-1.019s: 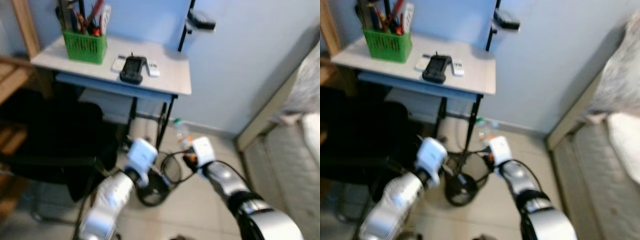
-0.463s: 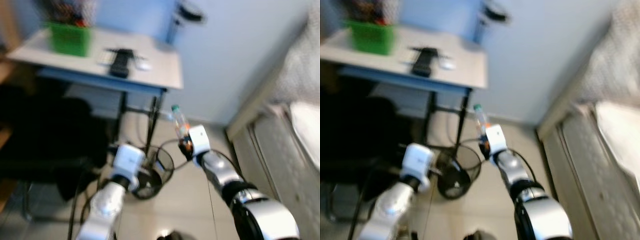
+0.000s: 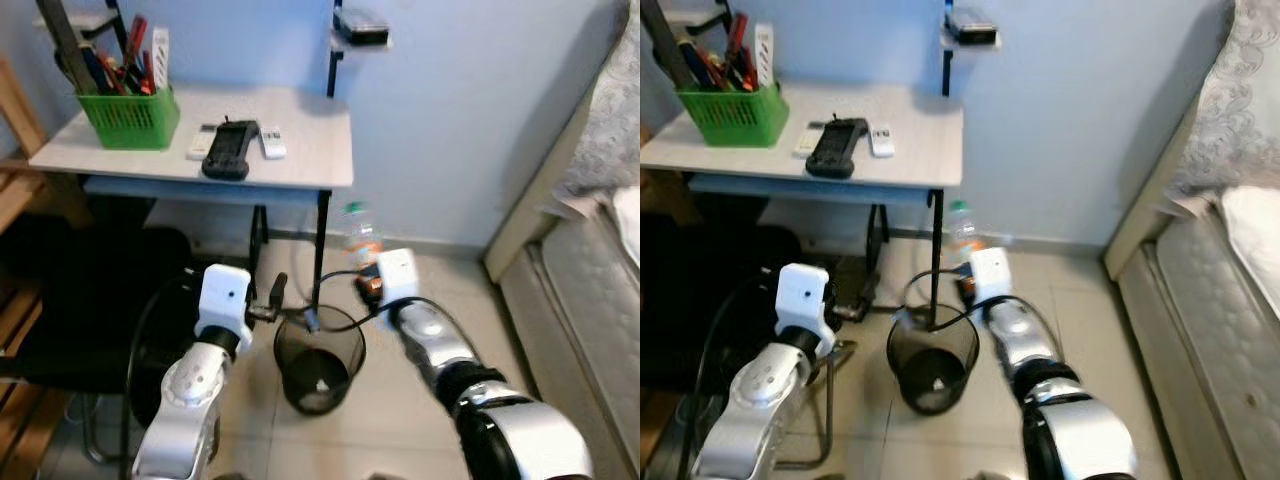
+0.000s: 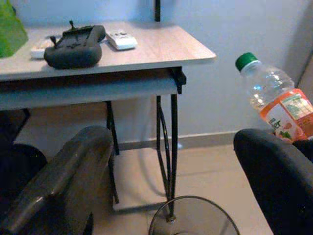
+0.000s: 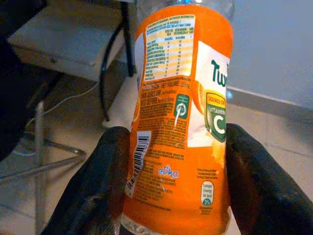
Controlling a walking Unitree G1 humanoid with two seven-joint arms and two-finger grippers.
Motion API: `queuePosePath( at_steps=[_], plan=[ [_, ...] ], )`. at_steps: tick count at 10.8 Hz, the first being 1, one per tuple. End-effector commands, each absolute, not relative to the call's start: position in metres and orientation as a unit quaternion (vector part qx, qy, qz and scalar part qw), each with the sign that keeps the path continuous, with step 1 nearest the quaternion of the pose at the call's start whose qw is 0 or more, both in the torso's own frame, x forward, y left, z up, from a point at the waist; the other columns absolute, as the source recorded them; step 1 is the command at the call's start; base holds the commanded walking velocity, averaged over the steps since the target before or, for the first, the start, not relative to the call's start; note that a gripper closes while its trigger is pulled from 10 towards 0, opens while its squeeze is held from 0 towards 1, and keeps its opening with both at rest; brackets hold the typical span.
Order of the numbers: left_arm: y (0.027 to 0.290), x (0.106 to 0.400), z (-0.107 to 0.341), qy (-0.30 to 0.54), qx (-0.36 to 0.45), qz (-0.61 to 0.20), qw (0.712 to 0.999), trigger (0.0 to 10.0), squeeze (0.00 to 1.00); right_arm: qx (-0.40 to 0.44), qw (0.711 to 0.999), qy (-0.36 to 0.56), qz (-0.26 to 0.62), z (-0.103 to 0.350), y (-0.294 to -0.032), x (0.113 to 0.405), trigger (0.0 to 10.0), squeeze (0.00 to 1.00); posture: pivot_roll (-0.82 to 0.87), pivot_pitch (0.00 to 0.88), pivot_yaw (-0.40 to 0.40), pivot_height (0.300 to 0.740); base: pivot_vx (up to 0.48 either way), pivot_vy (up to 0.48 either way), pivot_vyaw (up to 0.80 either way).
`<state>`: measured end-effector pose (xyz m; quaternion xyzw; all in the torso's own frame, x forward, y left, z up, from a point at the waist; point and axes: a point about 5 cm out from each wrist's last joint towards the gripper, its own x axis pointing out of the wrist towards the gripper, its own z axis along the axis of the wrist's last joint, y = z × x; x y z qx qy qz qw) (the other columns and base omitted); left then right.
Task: Clean up the room
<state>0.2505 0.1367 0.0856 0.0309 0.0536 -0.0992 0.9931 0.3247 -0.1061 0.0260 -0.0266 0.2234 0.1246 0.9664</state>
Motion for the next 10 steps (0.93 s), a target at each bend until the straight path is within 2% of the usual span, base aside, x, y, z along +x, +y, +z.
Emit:
queuePosePath(
  at_steps=[1, 3, 6, 10],
  plan=[
    [0.143, 0.252, 0.082, 0.065, 0.031, -0.083, 0.994, 10.0, 0.00, -0.021, 0.969, 0.213, 0.125, 0.031, -0.104, 0.328, 10.0, 0.00, 0.10, 0.000, -0.008, 0.710, 0.431, 0.000, 0.00],
    [0.134, 0.252, 0.081, 0.066, 0.034, -0.090, 0.993, 10.0, 0.00, -0.027, 0.967, 0.217, 0.129, 0.029, -0.105, 0.327, 10.0, 0.00, 0.11, 0.000, -0.032, 0.710, 0.424, -0.120, 0.00],
    [0.132, 0.250, 0.080, 0.069, 0.063, -0.094, 0.991, 10.0, 0.00, -0.037, 0.964, 0.221, 0.143, 0.028, -0.101, 0.326, 10.0, 0.00, 0.13, 0.000, -0.053, 0.710, 0.000, 0.000, 0.00],
    [0.124, 0.249, 0.084, 0.053, 0.068, -0.109, 0.990, 10.0, 0.00, -0.038, 0.959, 0.236, 0.153, 0.020, -0.097, 0.319, 10.0, 0.00, 0.13, 0.000, -0.045, 0.710, 0.339, -0.322, 0.00]
  ],
)
